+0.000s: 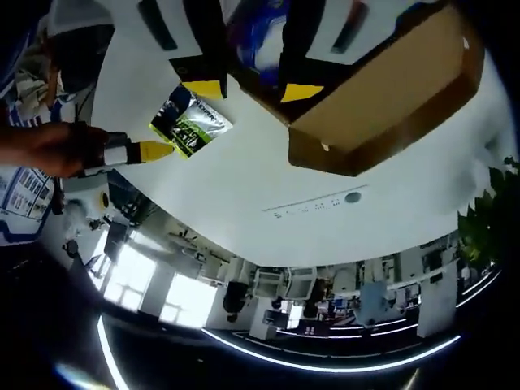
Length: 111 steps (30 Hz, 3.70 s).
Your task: Operate the shoe box by opening the lid, removing the specified soft item, and placing it in the target area until the item is outside and the box remains undamaged.
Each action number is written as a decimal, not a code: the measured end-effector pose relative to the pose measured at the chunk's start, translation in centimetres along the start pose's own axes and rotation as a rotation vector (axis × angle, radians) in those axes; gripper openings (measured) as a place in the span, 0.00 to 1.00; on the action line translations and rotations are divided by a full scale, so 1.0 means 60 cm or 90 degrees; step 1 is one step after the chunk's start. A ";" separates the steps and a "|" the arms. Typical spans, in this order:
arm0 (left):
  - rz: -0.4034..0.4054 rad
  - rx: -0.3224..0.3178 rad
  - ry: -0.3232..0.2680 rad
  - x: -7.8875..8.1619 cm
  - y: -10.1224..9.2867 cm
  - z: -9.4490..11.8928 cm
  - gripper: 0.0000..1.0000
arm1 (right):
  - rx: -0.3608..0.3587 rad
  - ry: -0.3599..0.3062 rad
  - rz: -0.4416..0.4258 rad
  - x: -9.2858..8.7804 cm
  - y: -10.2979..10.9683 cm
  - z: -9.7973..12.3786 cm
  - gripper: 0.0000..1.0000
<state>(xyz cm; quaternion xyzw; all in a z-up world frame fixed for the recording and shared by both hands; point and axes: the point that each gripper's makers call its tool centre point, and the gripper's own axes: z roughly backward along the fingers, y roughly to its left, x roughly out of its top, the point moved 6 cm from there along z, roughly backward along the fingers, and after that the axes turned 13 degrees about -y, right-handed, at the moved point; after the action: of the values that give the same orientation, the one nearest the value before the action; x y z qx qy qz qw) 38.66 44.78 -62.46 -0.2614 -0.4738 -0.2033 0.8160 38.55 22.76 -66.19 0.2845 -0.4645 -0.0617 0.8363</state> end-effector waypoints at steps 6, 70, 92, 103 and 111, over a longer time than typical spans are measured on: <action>0.009 0.023 -0.030 -0.001 0.041 0.048 0.25 | 0.048 0.004 0.019 0.002 0.070 -0.033 0.08; 0.080 0.192 -0.134 -0.118 0.133 0.318 0.25 | 0.204 0.136 0.127 -0.168 0.312 -0.116 0.09; 0.094 0.208 -0.146 -0.124 0.139 0.354 0.25 | 0.170 0.146 0.166 -0.201 0.319 -0.189 0.19; 0.098 0.207 -0.142 -0.130 0.137 0.352 0.25 | 0.176 0.178 0.166 -0.217 0.329 -0.192 0.10; 0.099 0.204 -0.140 -0.129 0.136 0.345 0.25 | 0.171 0.182 0.198 -0.216 0.333 -0.179 0.00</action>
<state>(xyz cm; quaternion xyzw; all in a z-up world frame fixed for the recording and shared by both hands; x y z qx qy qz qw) 25.95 64.62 -62.60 -0.1846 -0.5646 -0.0319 0.8039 36.77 48.62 -69.48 0.3241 -0.3839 0.1712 0.8475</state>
